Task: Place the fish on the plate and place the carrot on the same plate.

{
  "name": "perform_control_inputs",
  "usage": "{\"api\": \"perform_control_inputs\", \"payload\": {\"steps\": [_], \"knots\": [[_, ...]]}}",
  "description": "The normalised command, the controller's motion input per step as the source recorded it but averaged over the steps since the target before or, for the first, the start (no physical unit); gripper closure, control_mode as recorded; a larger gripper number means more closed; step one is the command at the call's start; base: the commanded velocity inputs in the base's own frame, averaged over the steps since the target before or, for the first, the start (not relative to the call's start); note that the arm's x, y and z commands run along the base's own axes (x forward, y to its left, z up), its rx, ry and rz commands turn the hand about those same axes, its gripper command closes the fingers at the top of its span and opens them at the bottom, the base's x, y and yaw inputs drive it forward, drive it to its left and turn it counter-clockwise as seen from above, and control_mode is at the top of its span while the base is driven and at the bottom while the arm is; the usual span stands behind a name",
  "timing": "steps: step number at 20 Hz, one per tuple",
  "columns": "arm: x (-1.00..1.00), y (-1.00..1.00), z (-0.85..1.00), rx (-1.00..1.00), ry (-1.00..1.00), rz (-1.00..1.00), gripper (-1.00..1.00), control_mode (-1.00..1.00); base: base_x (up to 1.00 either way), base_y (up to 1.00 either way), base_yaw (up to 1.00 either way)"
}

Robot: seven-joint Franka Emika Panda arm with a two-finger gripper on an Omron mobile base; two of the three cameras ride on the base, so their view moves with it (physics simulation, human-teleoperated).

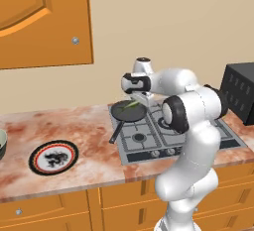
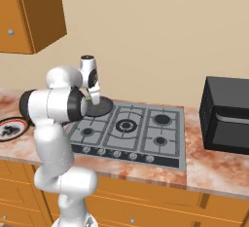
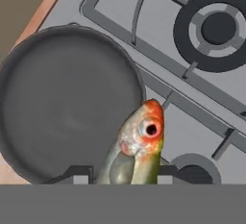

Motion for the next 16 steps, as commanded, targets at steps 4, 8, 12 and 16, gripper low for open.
{"api": "perform_control_inputs", "payload": {"steps": [4,8,12,16], "knots": [[-1.00,-0.08,0.67,0.05,-0.15,0.06,1.00,-1.00,0.00,0.00,0.00],[-1.00,0.03,0.62,0.00,-0.03,0.13,1.00,-1.00,0.00,0.00,0.00],[-0.97,0.73,0.21,-0.02,0.01,0.33,1.00,-1.00,0.00,0.00,0.00],[-0.89,1.00,0.05,-0.08,0.08,0.45,1.00,-1.00,0.00,0.00,0.00]]}}
